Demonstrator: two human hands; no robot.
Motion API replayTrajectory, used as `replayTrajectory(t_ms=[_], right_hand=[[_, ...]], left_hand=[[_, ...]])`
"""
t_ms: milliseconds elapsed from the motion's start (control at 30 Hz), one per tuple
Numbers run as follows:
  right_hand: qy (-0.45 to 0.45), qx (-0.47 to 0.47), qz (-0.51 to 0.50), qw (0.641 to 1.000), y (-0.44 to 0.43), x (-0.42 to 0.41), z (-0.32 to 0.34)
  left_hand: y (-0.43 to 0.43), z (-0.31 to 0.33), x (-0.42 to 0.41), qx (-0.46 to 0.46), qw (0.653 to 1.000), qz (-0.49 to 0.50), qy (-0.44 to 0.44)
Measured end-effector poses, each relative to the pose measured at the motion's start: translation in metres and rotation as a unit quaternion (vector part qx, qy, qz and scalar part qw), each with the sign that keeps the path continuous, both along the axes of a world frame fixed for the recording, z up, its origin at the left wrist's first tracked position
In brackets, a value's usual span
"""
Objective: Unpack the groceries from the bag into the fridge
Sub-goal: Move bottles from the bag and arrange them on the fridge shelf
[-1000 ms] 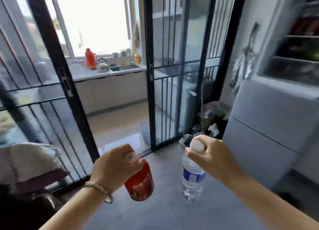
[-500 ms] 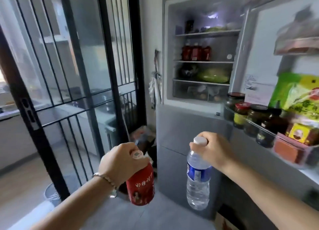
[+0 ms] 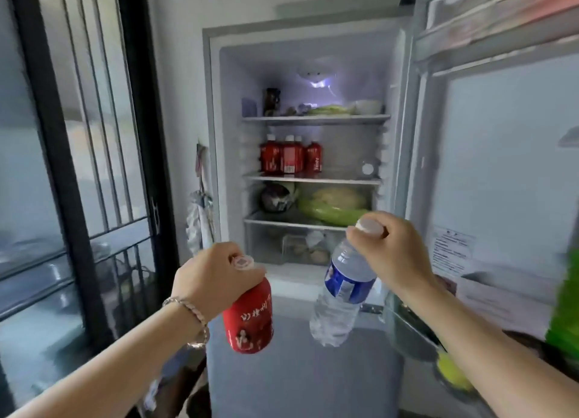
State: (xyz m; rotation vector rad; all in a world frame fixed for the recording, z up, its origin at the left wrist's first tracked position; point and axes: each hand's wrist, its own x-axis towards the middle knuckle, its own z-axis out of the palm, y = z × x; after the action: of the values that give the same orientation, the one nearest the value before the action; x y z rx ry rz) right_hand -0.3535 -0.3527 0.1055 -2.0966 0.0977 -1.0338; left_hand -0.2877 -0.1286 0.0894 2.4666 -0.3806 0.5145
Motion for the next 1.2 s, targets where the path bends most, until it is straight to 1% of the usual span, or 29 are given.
replayTrajectory(t_ms=[100, 267, 367, 500, 600, 667, 733, 867, 967, 1033, 1067, 1100, 1133, 1167, 1200], right_hand=[[-0.037, 0.027, -0.022, 0.999, -0.010, 0.052, 0.019], [-0.062, -0.003, -0.043, 0.997, -0.019, 0.137, 0.063], [-0.122, 0.002, -0.048, 0.991, -0.031, 0.180, 0.093], [-0.259, 0.016, -0.058, 0.964, -0.047, 0.219, 0.123], [-0.344, -0.029, -0.068, 0.936, -0.054, 0.237, 0.128], [-0.383, -0.057, -0.095, 0.917, -0.058, 0.250, 0.123], [-0.397, -0.086, -0.128, 0.905, -0.065, 0.268, 0.113], [-0.351, -0.136, -0.196, 0.905, -0.092, 0.311, 0.087], [-0.312, -0.193, -0.236, 0.900, -0.109, 0.336, 0.074], [-0.254, -0.249, -0.254, 0.900, -0.118, 0.344, 0.067], [-0.210, -0.306, -0.274, 0.887, -0.123, 0.346, 0.063], [-0.172, -0.377, -0.294, 0.861, -0.127, 0.349, 0.058], [-0.138, -0.447, -0.311, 0.827, -0.134, 0.352, 0.051], [-0.096, -0.493, -0.329, 0.800, -0.139, 0.356, 0.046], [-0.034, -0.501, -0.347, 0.792, -0.141, 0.359, 0.045]], left_hand=[[-0.021, 0.013, 0.057, -0.068, 0.997, -0.020, -0.013], [-0.056, 0.039, 0.143, -0.157, 0.986, -0.041, -0.044], [-0.072, 0.060, 0.188, -0.199, 0.976, -0.070, -0.058], [-0.083, 0.087, 0.244, -0.244, 0.961, -0.108, -0.079], [-0.091, 0.099, 0.287, -0.276, 0.946, -0.144, -0.092], [-0.097, 0.107, 0.315, -0.292, 0.938, -0.163, -0.093], [-0.102, 0.113, 0.341, -0.303, 0.930, -0.188, -0.084], [-0.112, 0.118, 0.381, -0.292, 0.926, -0.222, -0.091], [-0.118, 0.119, 0.400, -0.308, 0.916, -0.238, -0.100], [-0.122, 0.120, 0.409, -0.337, 0.903, -0.254, -0.087], [-0.124, 0.121, 0.413, -0.348, 0.897, -0.260, -0.078], [-0.126, 0.121, 0.416, -0.353, 0.895, -0.263, -0.071], [-0.127, 0.122, 0.419, -0.356, 0.894, -0.264, -0.068], [-0.128, 0.121, 0.422, -0.357, 0.894, -0.263, -0.070], [-0.129, 0.121, 0.424, -0.356, 0.894, -0.261, -0.074]])
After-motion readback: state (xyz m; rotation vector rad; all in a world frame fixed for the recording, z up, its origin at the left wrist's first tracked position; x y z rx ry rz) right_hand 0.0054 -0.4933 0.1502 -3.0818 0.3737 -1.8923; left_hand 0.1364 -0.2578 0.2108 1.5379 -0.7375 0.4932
